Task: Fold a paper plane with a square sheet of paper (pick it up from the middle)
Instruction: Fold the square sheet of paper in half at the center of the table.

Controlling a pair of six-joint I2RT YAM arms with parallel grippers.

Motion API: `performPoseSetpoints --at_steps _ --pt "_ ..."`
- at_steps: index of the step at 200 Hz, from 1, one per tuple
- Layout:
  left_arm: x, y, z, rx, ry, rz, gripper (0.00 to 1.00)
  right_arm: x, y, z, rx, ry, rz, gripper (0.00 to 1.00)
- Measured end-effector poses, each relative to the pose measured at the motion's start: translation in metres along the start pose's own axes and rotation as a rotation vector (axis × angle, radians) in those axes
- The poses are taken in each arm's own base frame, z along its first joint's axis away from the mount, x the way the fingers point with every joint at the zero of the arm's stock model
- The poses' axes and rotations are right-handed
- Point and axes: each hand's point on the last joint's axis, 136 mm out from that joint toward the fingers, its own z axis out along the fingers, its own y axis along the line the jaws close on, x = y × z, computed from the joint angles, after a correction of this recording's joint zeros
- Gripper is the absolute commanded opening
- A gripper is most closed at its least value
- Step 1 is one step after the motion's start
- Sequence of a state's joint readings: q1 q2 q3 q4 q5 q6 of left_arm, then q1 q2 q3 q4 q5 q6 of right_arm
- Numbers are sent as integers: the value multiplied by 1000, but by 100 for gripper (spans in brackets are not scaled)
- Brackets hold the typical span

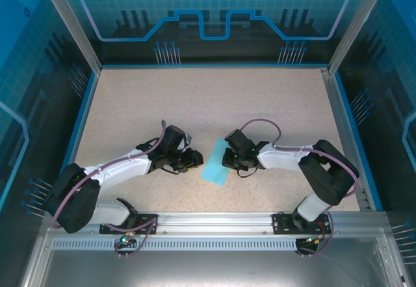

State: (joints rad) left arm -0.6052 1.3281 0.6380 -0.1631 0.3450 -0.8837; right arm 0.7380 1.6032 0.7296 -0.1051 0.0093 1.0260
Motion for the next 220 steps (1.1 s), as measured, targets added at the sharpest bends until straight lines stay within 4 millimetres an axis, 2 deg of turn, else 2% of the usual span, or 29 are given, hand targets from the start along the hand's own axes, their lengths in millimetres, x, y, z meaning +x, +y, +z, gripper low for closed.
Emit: performPoseSetpoints --at_steps 33,61,90,133,163,220 --pt "14 -21 15 62 24 36 16 -10 2 -10 -106 -1 -31 7" --pt "30 -28 36 70 70 56 10 -24 -1 -15 -189 -16 -41 2" --pt "40 -35 59 51 116 70 6 -20 -8 -15 -227 17 -65 0" --pt "34 -48 79 47 120 71 4 -12 -2 -12 -280 68 -116 0" --pt "30 -45 90 24 121 63 4 -3 -8 -1 -273 117 -114 0" --pt "31 -27 99 -56 129 39 3 -7 -3 3 -291 131 -127 0"
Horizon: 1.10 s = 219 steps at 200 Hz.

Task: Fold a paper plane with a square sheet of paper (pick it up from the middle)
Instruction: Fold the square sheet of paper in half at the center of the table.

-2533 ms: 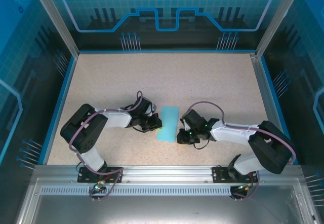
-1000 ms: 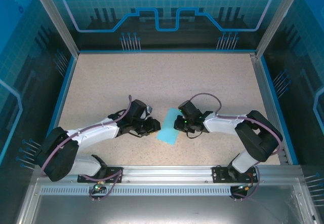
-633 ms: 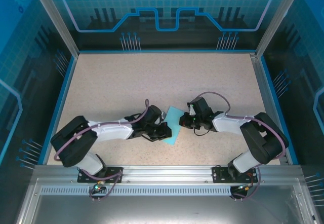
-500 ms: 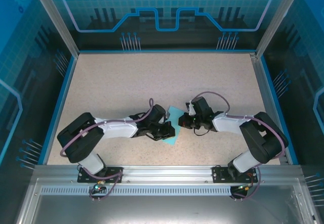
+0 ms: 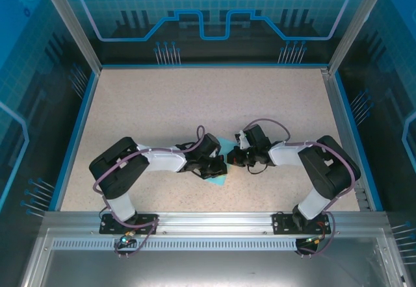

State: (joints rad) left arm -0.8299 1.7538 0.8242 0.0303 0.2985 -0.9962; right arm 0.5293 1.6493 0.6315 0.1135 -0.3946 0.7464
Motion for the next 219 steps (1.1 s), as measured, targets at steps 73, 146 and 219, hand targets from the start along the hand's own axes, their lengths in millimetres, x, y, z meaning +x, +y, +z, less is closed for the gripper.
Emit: performPoseSetpoints --at_steps 73,146,219 --pt "0 8 -1 -41 -3 -13 3 -3 -1 1 -10 24 -7 0" --pt "-5 7 1 -48 -21 -12 2 -19 -7 1 -47 57 35 0" --pt "-6 5 2 -44 -24 -10 2 -54 -20 -3 -3 21 65 1"
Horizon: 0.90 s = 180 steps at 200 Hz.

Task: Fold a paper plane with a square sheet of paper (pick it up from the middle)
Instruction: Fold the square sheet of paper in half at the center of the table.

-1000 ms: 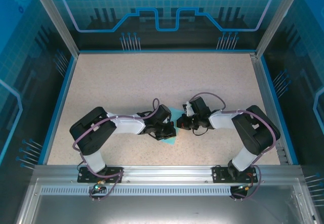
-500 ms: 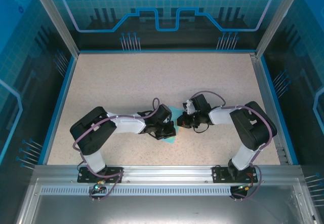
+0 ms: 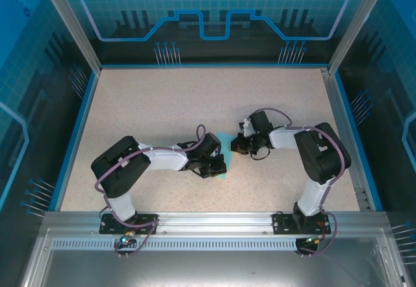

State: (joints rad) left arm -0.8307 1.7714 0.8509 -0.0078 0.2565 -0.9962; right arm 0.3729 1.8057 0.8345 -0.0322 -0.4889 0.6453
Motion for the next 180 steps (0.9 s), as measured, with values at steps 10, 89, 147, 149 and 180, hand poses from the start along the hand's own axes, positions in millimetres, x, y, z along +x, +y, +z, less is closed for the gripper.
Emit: performPoseSetpoints --at_steps 10,89,147,149,180 --pt "-1 -1 0 2 -3 1 2 -1 0 0 2 4 2 1" --pt "-2 -2 2 3 -4 1 1 -49 -21 -13 26 -81 43 1" --pt "-4 -4 3 5 -6 2 1 -57 -21 -14 41 -74 43 1" --pt "-4 -4 3 5 -5 2 1 -58 -22 -15 44 -77 43 1" --pt "-2 -3 3 3 1 1 1 -79 -21 -42 93 -189 16 2"
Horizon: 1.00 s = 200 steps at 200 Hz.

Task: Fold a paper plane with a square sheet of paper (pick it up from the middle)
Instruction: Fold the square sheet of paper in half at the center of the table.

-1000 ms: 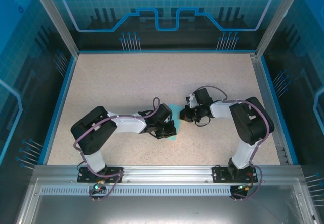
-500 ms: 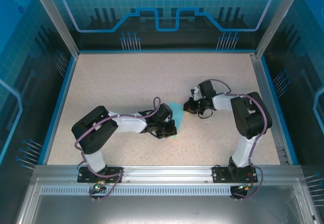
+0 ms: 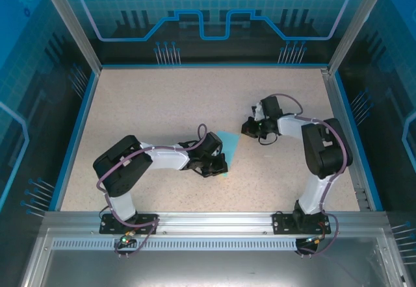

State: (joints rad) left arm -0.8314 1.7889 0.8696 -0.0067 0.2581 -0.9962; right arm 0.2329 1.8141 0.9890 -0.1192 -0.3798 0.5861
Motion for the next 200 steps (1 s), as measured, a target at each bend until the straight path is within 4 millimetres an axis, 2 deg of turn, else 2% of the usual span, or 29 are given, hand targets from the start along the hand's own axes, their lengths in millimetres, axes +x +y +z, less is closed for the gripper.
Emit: performPoseSetpoints --at_steps 16,34,59,74,93,118,153,200 --pt "0 0 0 -2 2 -1 2 -7 11 -16 -12 -48 -25 2" --pt "1 0 -1 -6 5 -2 2 -1 26 -24 -39 -65 -63 2" --pt "2 0 -1 -18 12 2 2 35 36 -12 -62 3 -90 2" --pt "3 0 -2 -29 19 4 2 62 32 -1 -55 71 -82 2" --pt "5 1 -3 -45 29 16 3 79 24 8 -47 126 -56 2" --pt "7 0 -4 -51 37 26 3 86 18 19 -49 161 -42 2" --pt "5 -6 -6 -34 35 64 4 86 20 21 -59 164 -47 2" --pt "-19 -25 -15 58 -17 122 4 85 21 23 -61 177 -56 2"
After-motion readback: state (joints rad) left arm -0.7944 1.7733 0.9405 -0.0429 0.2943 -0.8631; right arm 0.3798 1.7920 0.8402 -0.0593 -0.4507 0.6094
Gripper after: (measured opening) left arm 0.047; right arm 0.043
